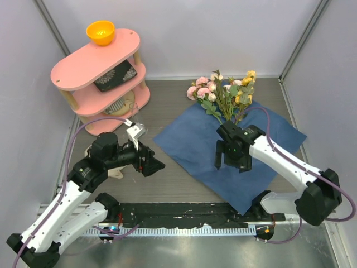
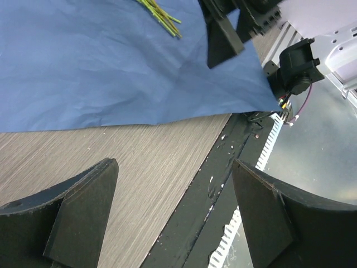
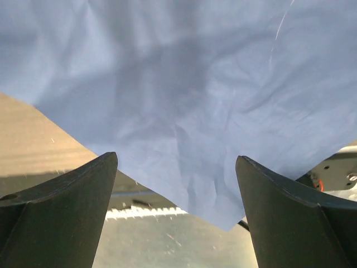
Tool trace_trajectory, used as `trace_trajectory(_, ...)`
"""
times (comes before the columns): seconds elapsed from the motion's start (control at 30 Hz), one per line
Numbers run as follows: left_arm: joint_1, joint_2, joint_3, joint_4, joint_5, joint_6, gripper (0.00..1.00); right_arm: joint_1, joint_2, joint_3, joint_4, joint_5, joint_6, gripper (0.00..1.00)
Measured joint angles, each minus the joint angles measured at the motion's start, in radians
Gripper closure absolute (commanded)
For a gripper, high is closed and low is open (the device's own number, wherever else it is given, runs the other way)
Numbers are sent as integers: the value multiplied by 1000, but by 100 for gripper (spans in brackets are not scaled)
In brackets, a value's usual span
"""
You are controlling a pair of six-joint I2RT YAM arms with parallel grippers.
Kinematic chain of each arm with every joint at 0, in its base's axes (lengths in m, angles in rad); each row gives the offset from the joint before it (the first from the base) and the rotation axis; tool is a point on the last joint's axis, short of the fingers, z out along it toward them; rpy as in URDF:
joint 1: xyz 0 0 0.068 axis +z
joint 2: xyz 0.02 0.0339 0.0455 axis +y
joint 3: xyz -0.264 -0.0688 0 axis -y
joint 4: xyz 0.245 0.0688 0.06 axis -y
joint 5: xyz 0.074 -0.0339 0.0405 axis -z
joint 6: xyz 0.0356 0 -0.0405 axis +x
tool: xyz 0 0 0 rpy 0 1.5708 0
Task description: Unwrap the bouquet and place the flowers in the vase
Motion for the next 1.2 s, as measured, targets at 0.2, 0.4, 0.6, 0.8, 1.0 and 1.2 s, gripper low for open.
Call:
trace_trajectory(0.2,0,-58,0,0,-5,-10,12,-11,222,190,112,301,-23,40)
trace_trajectory(0.4,0,-122,3,-37,-26,-18,12,-144,424,315,273,499,-128,53)
trace_trajectory(0.6,0,-134,3,-78,-42,-18,12,-465,450,271,568,181,-179,57)
trace_trajectory(0.8,0,-117,7,-95,-42,-14,12,-570,568,284,723,-68,-175,60)
trace_trajectory(1.0,0,-114,8,-104,-42,-3,12,-560,647,281,767,-142,-177,65)
trace_trajectory(1.2,0,-112,12,-113,-42,2,12,-559,649,281,774,-119,-198,62)
